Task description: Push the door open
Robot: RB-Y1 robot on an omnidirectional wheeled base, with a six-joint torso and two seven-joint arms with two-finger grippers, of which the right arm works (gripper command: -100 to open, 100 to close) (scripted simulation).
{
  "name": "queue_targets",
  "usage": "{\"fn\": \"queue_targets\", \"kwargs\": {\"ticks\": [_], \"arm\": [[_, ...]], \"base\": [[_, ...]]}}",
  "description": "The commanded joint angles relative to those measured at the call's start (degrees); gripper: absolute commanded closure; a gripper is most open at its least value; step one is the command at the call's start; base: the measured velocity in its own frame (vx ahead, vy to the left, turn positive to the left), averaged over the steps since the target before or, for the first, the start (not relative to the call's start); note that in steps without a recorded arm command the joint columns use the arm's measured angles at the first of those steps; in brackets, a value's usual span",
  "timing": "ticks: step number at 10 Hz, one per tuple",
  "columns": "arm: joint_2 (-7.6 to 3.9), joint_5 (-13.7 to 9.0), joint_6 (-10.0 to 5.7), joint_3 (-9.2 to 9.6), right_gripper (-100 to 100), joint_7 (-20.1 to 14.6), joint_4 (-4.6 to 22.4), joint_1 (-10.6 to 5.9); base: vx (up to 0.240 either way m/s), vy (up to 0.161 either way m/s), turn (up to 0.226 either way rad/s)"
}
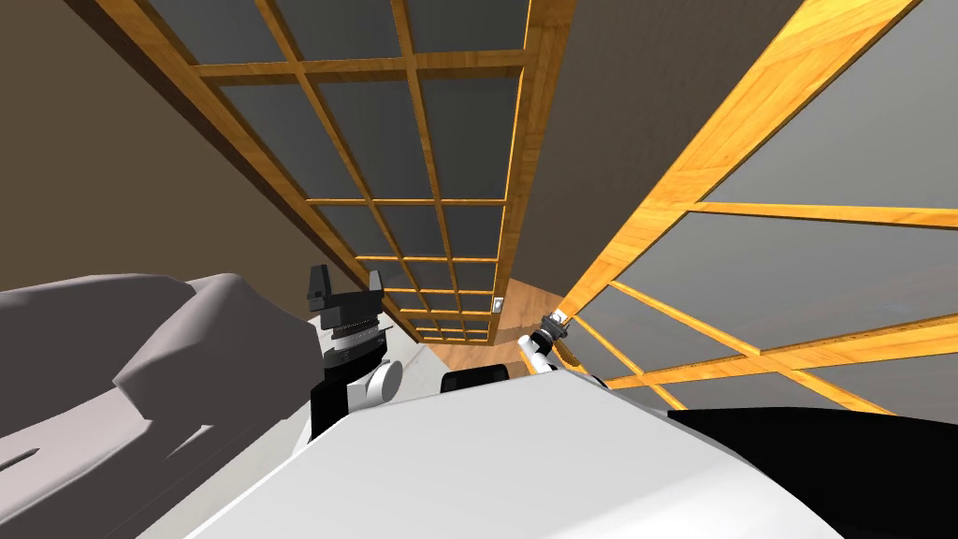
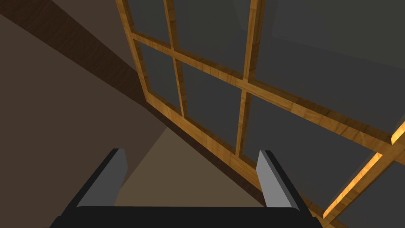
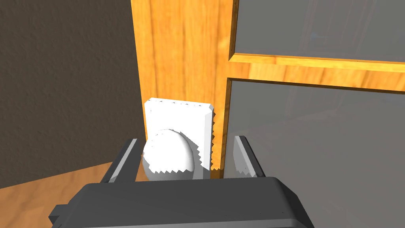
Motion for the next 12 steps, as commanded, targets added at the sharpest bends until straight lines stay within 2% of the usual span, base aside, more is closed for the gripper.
{"fn": "queue_targets", "kwargs": {"ticks": [1,2,3,4,5,6,8,9,10,12], "arm": [[-0.53,-1.48,-1.97,-1.97,100,0.56,-0.86,0.68],[-0.55,-2.14,-2.71,-2.74,100,0.75,-0.73,0.51],[-0.55,-2.14,-2.71,-2.74,100,0.75,2.40,0.44],[-0.55,-2.14,-2.71,-2.74,100,0.75,0.31,0.51],[-0.57,-2.80,-3.45,-3.51,100,0.93,-0.60,0.34],[-0.57,-2.80,-3.45,-3.51,100,0.93,-0.60,0.34],[-0.59,-4.13,-4.93,-5.06,100,1.30,-0.34,0.00],[-0.59,-4.13,-4.93,-5.06,100,1.30,-0.34,0.00],[-0.55,-4.80,-5.69,-5.86,100,1.49,-0.21,-0.18],[-0.55,-4.80,-5.69,-5.86,100,1.49,-0.21,-0.18]], "base": [[0.030,-0.044,0.144],[0.024,-0.103,0.170],[0.029,-0.120,0.072],[0.023,-0.060,-0.019],[0.029,-0.042,0.051],[0.019,-0.046,0.032],[0.024,-0.073,0.107],[0.027,-0.073,0.052],[0.020,-0.069,0.070],[0.007,-0.035,0.015]]}}
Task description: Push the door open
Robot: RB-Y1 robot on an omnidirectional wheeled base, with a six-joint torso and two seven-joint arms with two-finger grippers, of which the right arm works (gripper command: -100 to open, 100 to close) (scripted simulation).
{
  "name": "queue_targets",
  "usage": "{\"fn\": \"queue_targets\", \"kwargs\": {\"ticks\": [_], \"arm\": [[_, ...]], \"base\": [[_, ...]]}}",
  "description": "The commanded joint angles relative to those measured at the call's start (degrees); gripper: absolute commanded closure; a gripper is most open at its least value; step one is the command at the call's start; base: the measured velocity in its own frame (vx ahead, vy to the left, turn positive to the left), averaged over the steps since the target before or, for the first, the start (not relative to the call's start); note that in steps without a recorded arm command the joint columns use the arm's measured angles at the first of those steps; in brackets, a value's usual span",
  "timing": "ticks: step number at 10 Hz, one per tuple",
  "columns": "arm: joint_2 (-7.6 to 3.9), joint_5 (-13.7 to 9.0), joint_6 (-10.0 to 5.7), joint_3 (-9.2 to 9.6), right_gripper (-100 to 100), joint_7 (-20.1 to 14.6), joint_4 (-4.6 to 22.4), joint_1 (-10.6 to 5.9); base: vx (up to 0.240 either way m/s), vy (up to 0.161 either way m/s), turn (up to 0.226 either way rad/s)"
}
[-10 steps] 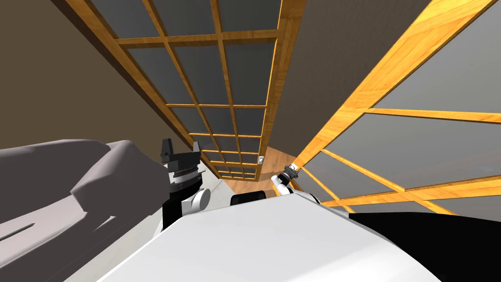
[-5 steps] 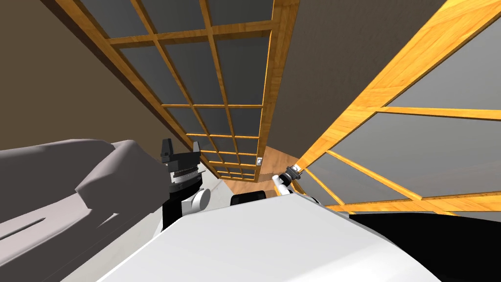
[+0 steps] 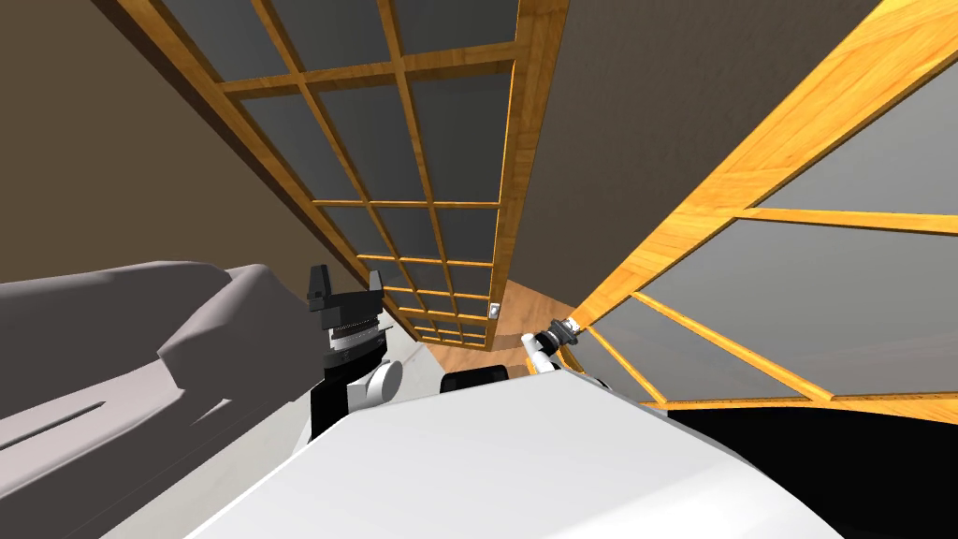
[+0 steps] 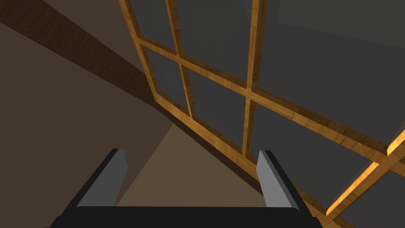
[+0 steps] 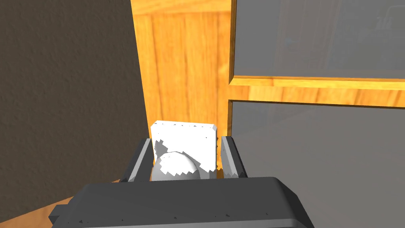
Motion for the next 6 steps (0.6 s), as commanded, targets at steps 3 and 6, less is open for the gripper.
{"fn": "queue_targets", "kwargs": {"ticks": [3,6], "arm": [[-0.55,-0.96,-2.04,-1.33,100,-0.42,1.49,-0.05],[-1.13,-2.30,-2.81,-3.87,-100,1.04,0.33,0.92]], "base": [[0.012,-0.032,0.042],[-0.033,-0.048,0.087]]}}
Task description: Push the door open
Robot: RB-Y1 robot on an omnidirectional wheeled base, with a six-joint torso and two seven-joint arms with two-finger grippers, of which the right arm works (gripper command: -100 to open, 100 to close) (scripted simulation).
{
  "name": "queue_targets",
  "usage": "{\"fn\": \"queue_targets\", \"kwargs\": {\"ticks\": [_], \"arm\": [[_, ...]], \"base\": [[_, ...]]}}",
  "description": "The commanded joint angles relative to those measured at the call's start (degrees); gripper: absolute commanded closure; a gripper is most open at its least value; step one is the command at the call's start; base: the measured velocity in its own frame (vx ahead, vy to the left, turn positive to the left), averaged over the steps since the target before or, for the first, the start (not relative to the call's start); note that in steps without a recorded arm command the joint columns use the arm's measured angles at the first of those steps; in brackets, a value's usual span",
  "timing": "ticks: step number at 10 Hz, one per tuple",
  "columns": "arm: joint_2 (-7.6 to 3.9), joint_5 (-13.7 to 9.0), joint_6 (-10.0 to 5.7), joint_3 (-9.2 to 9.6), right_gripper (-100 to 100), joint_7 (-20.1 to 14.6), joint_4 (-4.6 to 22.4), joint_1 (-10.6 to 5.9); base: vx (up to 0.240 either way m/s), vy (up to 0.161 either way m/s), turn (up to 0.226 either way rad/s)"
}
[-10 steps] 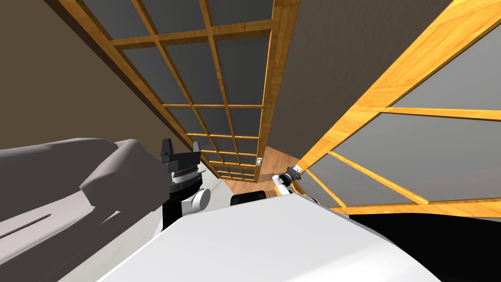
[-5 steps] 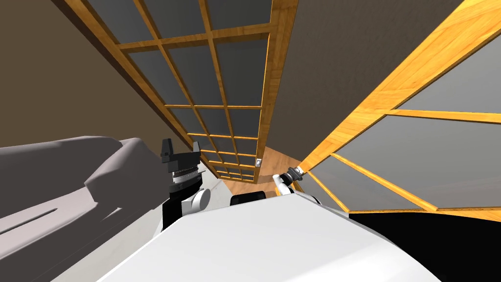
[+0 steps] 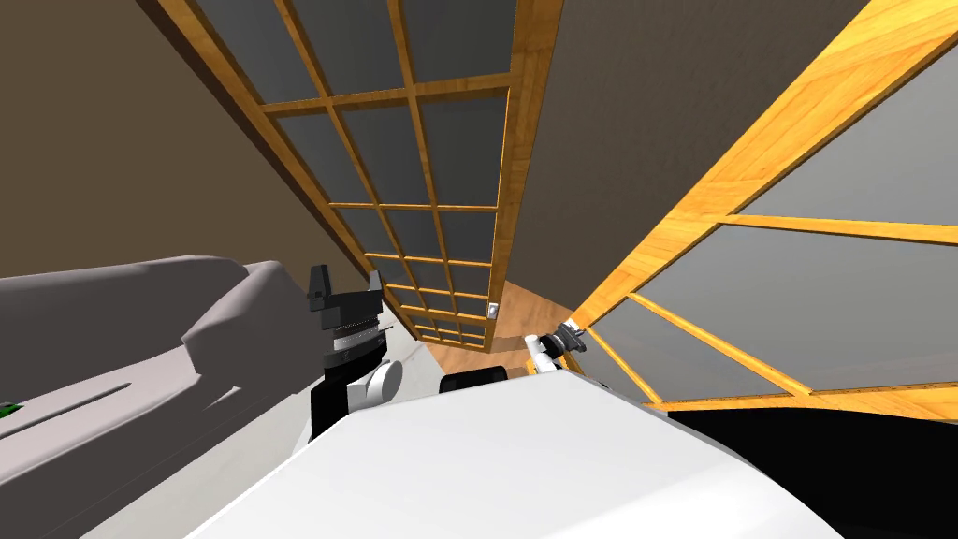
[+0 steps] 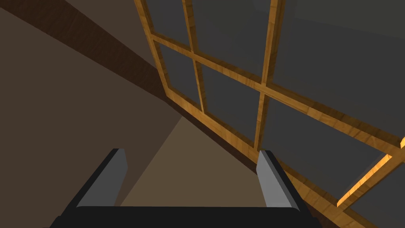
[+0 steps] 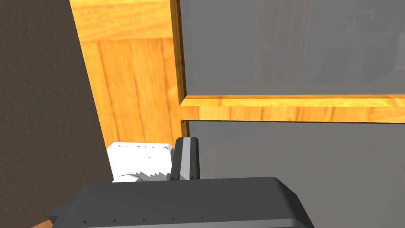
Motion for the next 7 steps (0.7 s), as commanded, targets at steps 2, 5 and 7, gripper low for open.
{"fn": "queue_targets", "kwargs": {"ticks": [2,5,7], "arm": [[-1.50,-0.42,-0.74,-1.91,-100,0.34,1.52,0.72],[-2.20,-0.90,-1.37,-4.30,-100,1.04,1.86,2.06],[-2.30,-1.11,-1.64,-5.32,-100,1.34,1.20,2.55]], "base": [[-0.169,0.066,-0.023],[-0.138,0.057,0.026],[-0.144,0.080,0.011]]}}
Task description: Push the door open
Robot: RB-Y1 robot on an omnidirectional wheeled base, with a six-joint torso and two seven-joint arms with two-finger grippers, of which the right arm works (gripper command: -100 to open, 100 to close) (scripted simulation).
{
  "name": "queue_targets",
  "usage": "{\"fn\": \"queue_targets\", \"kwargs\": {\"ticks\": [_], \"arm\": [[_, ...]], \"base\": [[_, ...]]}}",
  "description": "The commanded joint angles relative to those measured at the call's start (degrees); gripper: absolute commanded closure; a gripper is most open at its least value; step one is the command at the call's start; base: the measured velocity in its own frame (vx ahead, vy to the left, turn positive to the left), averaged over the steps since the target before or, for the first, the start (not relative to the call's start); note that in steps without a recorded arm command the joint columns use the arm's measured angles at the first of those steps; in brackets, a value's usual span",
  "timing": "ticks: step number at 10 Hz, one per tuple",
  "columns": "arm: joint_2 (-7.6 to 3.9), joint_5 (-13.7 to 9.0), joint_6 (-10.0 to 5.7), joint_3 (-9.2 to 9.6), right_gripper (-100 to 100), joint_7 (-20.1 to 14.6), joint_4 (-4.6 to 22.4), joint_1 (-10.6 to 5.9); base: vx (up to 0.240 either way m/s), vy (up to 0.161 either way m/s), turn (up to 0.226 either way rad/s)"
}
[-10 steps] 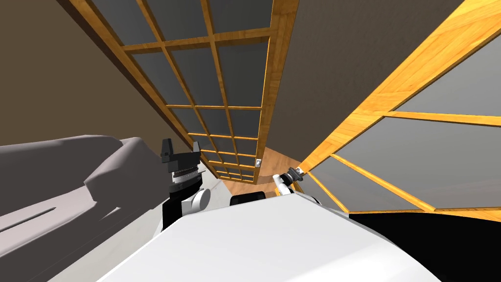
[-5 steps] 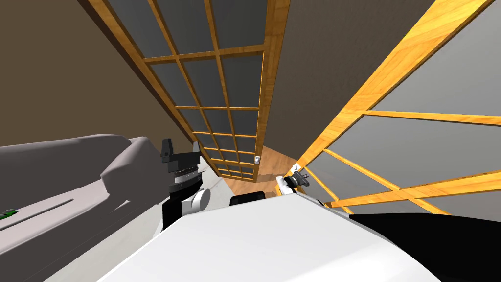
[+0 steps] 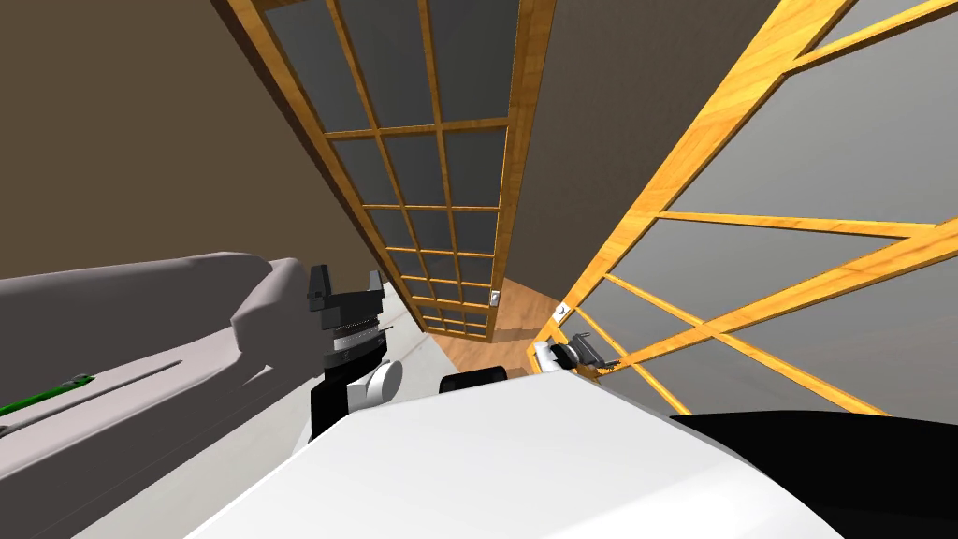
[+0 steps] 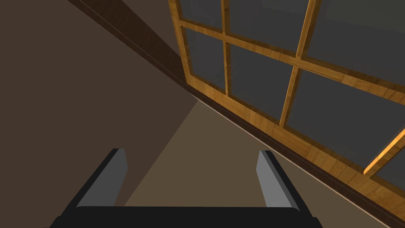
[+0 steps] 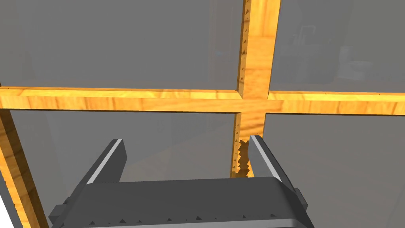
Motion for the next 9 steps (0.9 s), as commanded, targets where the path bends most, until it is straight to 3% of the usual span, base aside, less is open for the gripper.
{"fn": "queue_targets", "kwargs": {"ticks": [1,2,4,5,6,7,9], "arm": [[-0.77,-0.02,-1.04,-0.18,-100,-1.14,2.86,-0.99],[-0.77,-0.02,-1.04,-0.18,-100,-1.14,3.07,-0.99],[-0.44,-0.58,-1.77,-2.92,-100,-0.30,3.28,0.07],[-0.44,-0.58,-1.77,-2.92,-100,-0.30,3.28,0.07],[0.16,-0.87,-2.15,-4.35,-100,0.15,3.31,0.40],[0.16,-0.87,-2.15,-4.35,-100,0.15,1.37,0.40],[0.16,-0.87,-2.15,-4.35,-100,0.15,3.31,0.40]], "base": [[-0.025,0.026,0.003],[0.012,0.001,0.003],[-0.071,0.062,0.062],[-0.096,0.073,0.012],[-0.067,0.065,0.052],[-0.045,0.057,0.029],[-0.010,0.014,0.000]]}}
